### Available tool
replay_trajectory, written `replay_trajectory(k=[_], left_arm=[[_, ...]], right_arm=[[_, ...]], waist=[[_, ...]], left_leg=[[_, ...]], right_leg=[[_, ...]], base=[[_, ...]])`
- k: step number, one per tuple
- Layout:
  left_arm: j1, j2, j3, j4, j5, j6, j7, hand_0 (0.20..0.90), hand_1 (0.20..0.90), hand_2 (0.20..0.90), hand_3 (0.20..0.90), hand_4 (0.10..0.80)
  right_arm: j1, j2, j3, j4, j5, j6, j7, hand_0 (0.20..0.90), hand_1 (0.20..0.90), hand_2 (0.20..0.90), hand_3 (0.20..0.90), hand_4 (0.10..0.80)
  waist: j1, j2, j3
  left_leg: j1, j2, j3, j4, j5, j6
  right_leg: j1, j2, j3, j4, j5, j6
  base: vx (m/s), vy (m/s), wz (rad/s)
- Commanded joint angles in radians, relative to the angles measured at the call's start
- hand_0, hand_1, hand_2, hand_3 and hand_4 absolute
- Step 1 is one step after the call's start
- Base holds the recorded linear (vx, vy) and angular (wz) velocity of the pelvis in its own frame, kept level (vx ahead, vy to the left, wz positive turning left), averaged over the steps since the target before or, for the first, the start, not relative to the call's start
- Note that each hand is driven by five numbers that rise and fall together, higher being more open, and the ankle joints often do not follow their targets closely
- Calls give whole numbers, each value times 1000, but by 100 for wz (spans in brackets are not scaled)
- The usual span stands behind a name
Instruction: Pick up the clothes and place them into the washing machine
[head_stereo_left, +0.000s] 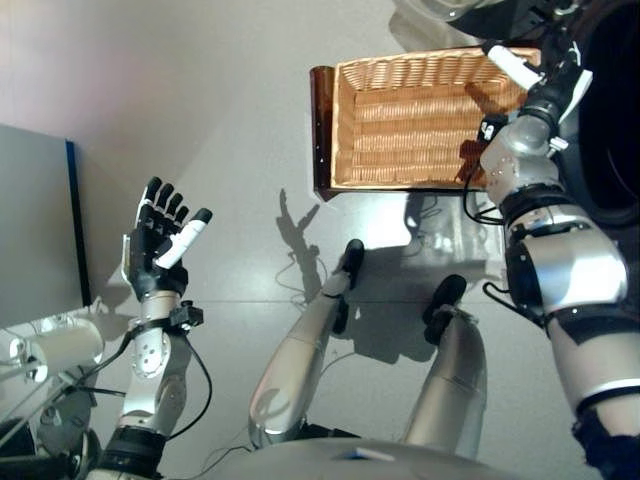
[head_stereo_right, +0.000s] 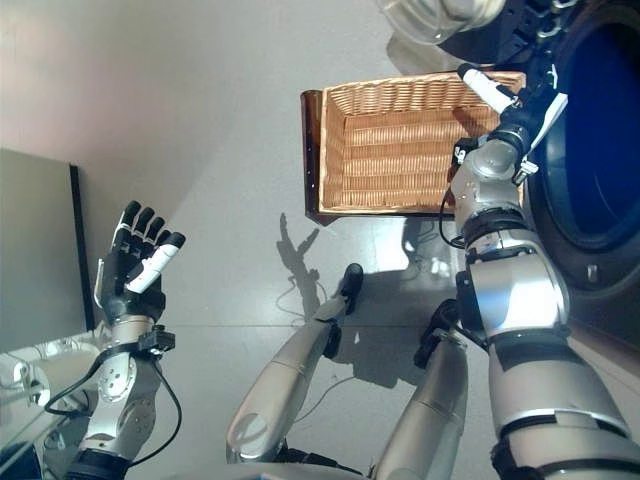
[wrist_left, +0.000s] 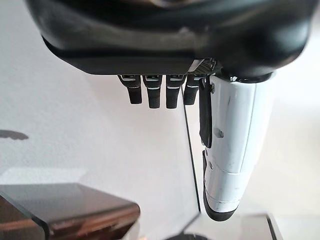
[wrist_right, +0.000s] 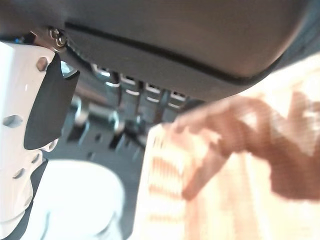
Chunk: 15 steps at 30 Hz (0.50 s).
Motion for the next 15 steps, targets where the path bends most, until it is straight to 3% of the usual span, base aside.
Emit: replay_trajectory(k=[1,8,11,12,15], left_arm=[[-45,32,70,-44,25,-107,22,900,900,900,900,800],[-59,10,74,-5,34,-92,32,900,900,900,900,800],[-52,-18,67,35,35,-65,17,900,900,900,900,800],[-46,-36,56,88,33,-43,-7,900,900,900,900,800],[-36,-57,50,150,36,-19,-21,900,900,900,900,800]], right_arm=[[9,-43,19,-204,11,-165,-6,900,900,900,900,800],[181,25,1,-453,-3,-193,19,900,900,900,900,800],[353,54,-24,-590,-4,-188,62,900,900,900,900,800],[474,82,-31,-655,-17,-178,95,900,900,900,900,800],[616,129,-41,-725,-21,-167,122,900,900,900,900,800]], waist=[[7,-29,4],[-31,-96,-29],[-58,-123,-57],[-80,-133,-69],[-107,-147,-85]], left_leg=[[-34,11,26,83,-112,-46],[83,28,45,-1,-110,-39],[175,42,53,-55,-101,-39],[227,54,65,-86,-70,-34],[302,61,73,-122,-66,-35]], right_leg=[[101,60,-25,-46,-92,-10],[223,82,-27,-179,-36,-1],[329,91,-34,-273,2,11],[390,97,-49,-334,46,12],[467,104,-52,-394,69,22]], base=[[55,16,4],[75,28,-12],[95,41,-30],[20,49,-20],[81,18,-35]])
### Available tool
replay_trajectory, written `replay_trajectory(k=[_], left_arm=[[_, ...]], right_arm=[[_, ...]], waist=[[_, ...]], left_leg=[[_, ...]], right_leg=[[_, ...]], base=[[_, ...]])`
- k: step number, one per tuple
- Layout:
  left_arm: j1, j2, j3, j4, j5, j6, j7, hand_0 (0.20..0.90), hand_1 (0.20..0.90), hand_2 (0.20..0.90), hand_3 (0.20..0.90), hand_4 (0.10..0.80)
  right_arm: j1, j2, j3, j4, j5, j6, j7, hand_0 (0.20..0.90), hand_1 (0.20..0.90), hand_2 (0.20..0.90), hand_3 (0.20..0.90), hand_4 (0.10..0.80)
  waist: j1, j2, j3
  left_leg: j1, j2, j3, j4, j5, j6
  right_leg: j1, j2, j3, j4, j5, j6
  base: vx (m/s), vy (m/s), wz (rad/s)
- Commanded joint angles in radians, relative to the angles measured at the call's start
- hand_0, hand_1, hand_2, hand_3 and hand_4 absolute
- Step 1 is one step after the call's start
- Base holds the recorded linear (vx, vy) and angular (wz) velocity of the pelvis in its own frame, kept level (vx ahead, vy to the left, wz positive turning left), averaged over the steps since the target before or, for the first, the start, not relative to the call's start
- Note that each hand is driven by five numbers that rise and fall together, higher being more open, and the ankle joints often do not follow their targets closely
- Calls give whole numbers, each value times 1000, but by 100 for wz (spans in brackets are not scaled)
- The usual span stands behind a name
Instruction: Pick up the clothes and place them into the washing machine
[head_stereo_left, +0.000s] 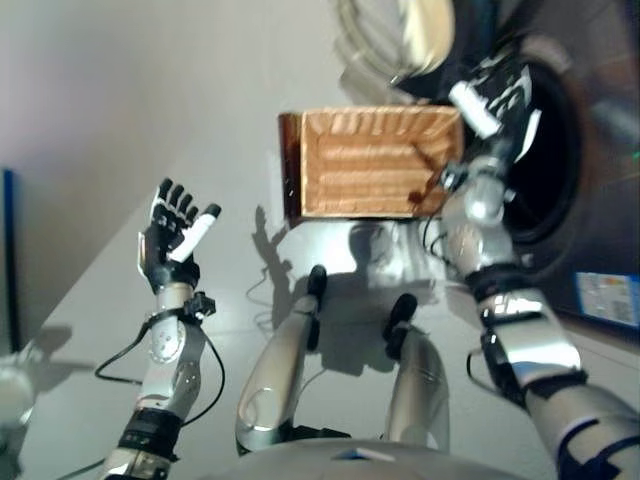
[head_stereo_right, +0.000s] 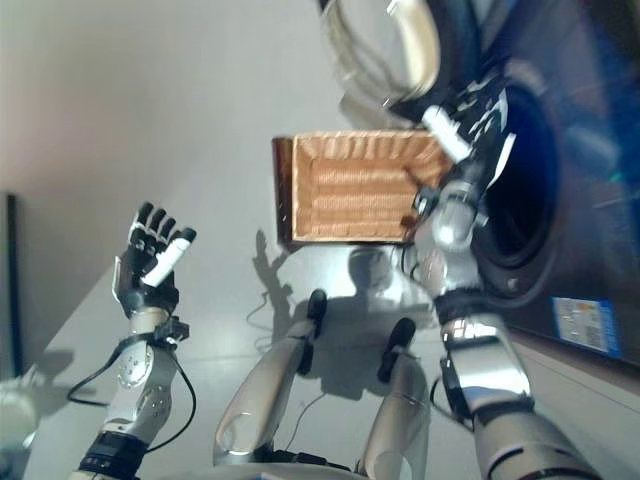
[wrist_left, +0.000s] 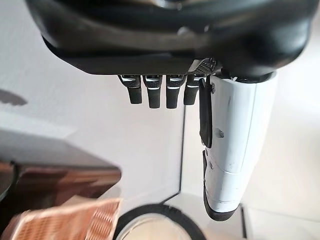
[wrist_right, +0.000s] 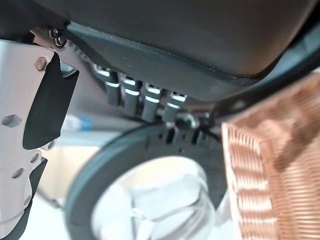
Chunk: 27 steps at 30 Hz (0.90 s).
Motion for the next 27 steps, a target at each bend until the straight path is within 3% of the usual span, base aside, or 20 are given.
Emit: replay_trajectory(k=[1,7,9,14,17,19,22,27], left_arm=[[13,2,49,42,36,-24,-36,900,900,900,900,800],[42,-28,83,243,119,31,-51,900,900,900,900,800],[61,-53,98,419,200,68,-73,900,900,900,900,800],[69,-88,109,621,254,105,-108,900,900,900,900,800],[77,-94,116,686,294,112,-106,900,900,900,900,800],[76,-103,111,751,326,124,-112,900,900,900,900,800],[65,-110,112,885,383,159,-112,900,900,900,900,800],[56,-116,100,958,445,187,-128,900,900,900,900,800]], right_arm=[[70,-10,-14,-95,-57,-54,69,900,900,900,900,800],[337,23,-26,-164,-116,10,144,900,900,900,900,800],[497,39,-39,-131,-195,54,206,900,900,900,900,800],[656,99,-88,3,-246,85,227,900,900,900,900,800],[690,96,-73,68,-358,105,216,900,900,900,900,800],[708,114,-95,208,-340,118,221,900,900,900,900,800],[707,120,-77,470,-481,167,178,900,900,900,900,800],[710,121,-96,676,-512,204,179,900,900,900,900,800]], waist=[[-13,-21,-88],[-73,-60,-161],[-107,-81,-224],[-141,-84,-296],[-149,-84,-317],[-157,-83,-333],[-170,-81,-366],[-179,-81,-388]], left_leg=[[40,6,25,-47,-26,-53],[178,20,52,-105,-29,-59],[260,19,75,-143,-37,-60],[349,24,97,-178,-42,-62],[385,25,105,-194,-44,-61],[409,27,107,-197,-47,-59],[450,36,114,-213,-50,-59],[478,45,115,-213,-56,-59]], right_leg=[[153,28,-44,-147,-12,-6],[285,45,-32,-274,29,13],[364,54,-20,-334,47,24],[441,62,-6,-379,61,36],[466,67,1,-380,55,34],[487,70,6,-375,50,34],[518,78,11,-374,38,32],[545,86,16,-372,28,27]], base=[[104,-19,-17],[93,-32,-25],[126,-67,-23],[62,-30,-8],[29,-20,-5],[19,-33,-15],[9,-37,-2],[10,-35,-5]])
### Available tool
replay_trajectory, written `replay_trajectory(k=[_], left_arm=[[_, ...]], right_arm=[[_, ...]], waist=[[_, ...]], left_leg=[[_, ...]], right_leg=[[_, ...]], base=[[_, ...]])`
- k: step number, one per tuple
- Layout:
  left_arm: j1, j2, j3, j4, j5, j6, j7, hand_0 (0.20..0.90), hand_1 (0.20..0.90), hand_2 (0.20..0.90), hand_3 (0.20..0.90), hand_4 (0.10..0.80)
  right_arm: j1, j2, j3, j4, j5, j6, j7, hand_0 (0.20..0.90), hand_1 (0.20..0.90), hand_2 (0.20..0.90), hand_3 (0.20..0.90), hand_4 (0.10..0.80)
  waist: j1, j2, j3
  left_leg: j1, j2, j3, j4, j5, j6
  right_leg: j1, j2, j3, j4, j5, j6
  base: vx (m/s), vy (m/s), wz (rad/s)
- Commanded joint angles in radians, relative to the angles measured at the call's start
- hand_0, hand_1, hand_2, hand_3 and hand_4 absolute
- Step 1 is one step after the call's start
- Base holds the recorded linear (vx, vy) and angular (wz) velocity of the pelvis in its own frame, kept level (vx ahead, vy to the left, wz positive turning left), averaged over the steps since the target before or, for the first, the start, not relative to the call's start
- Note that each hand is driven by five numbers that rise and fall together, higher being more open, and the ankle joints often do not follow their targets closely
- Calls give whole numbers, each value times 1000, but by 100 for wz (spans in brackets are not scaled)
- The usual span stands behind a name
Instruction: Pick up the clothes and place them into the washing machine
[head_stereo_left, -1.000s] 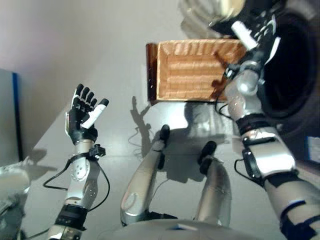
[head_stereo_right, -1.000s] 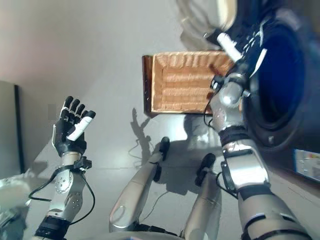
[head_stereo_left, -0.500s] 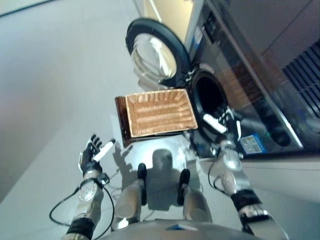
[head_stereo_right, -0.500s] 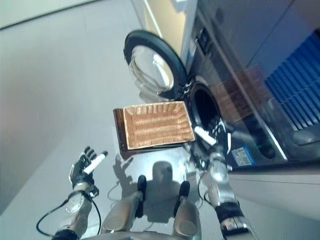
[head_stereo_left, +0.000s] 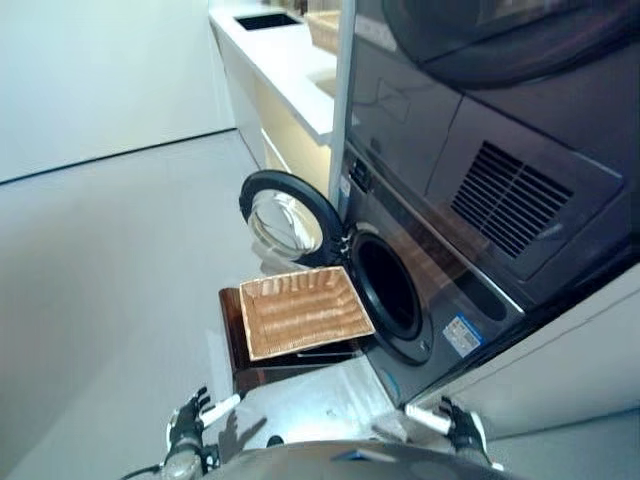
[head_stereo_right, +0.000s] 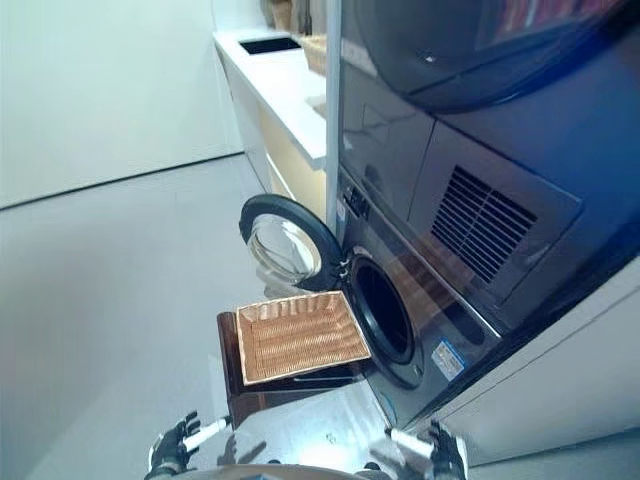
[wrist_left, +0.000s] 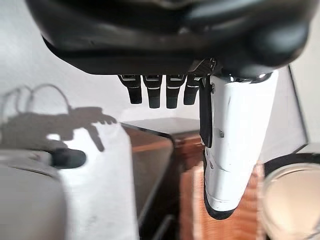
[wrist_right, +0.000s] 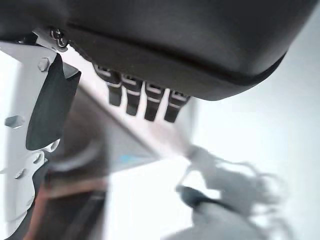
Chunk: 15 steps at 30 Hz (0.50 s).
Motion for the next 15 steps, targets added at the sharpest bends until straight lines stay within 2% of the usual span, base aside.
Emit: replay_trajectory(k=[1,5,15], left_arm=[[-50,16,13,3,53,-21,-21,900,900,900,900,800],[-53,9,-21,44,122,-6,-46,900,900,900,900,800],[-65,-10,-82,46,135,9,-81,900,900,900,900,800]], right_arm=[[-35,-22,-17,33,-42,0,-23,900,900,900,900,800],[-31,-14,-11,117,-68,22,1,900,900,900,900,800],[-117,-21,-18,167,-36,46,-1,900,900,900,900,800]], waist=[[-7,-9,-16],[-14,-9,-39],[-12,9,-56]], left_leg=[[-38,13,17,59,-39,-57],[-17,18,16,51,-40,-59],[0,21,7,48,-44,-59]], right_leg=[[6,16,-11,51,-81,-7],[27,21,-8,40,-86,-9],[50,23,-14,28,-91,-11]], base=[[16,-28,-9],[16,-23,0],[4,-8,6]])
